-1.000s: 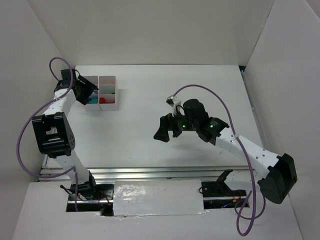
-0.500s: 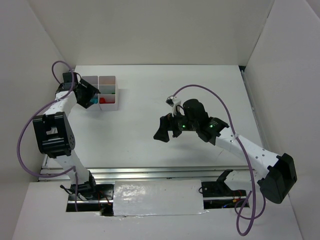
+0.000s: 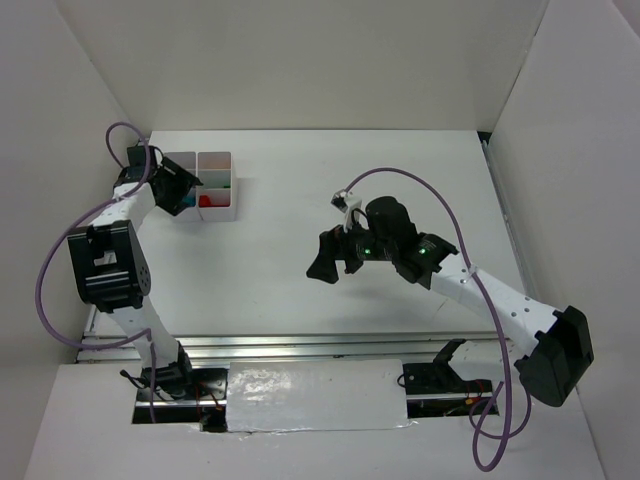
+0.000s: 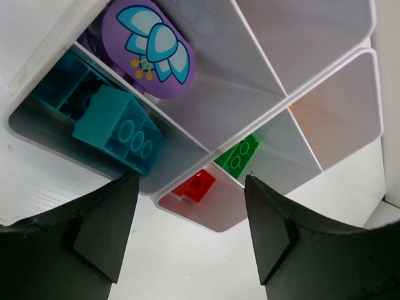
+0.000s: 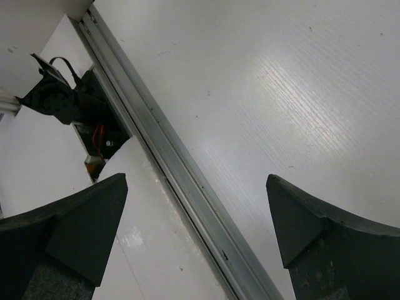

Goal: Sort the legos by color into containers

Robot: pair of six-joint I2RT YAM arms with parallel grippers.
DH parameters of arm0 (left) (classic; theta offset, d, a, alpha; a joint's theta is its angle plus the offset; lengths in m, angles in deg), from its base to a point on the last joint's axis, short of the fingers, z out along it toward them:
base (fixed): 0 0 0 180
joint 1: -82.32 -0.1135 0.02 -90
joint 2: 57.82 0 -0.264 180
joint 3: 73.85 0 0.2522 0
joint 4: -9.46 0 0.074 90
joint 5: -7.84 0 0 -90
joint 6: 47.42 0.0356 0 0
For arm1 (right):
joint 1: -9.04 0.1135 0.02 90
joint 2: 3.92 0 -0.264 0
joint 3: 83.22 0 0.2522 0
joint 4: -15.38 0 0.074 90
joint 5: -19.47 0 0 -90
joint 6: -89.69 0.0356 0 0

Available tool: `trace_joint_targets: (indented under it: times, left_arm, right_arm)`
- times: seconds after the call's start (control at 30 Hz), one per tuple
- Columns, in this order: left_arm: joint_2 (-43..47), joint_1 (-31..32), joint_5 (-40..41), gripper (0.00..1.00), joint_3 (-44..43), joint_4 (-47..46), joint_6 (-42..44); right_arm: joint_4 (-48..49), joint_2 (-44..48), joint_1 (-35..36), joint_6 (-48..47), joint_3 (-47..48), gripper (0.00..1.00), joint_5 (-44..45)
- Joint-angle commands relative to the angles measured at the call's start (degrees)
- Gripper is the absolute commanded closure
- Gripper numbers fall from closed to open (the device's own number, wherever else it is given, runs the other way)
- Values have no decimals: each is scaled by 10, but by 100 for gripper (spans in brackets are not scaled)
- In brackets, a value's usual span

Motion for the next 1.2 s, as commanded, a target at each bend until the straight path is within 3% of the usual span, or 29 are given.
trace_joint_targets:
  times: [0.0,0.17,0.33,0.6,0.73,0.83,0.97,1.17]
  left_arm:
    - [-12,-3,10,19,-21,-10,-4]
    - [-7,-4,5,19,-17,-4,0]
    - [65,-7,5,17,-22,-10,5]
    - [139,-7,-4,1,-103,57,94]
    - [216,21,62,0,-121,147,159]
    - [271,48,132,0,-122,208,202]
    - [328,77,205,0,-127,282,256]
    - [475,83,282,1,-52,321,275]
  right_arm:
    - [-1,-1,1,-11,31,0,-5]
    - [-3,-2,1,-13,35,0,-5]
    - [-4,-9,1,-14,39,0,-5]
    - [-10,0,0,10,65,0,50]
    - [-105,-3,-9,63,151,0,229]
    - [-237,-5,-21,98,266,0,352]
    - [-326,23,-39,115,345,0,453]
    - [-388,124,-46,129,365,0,572]
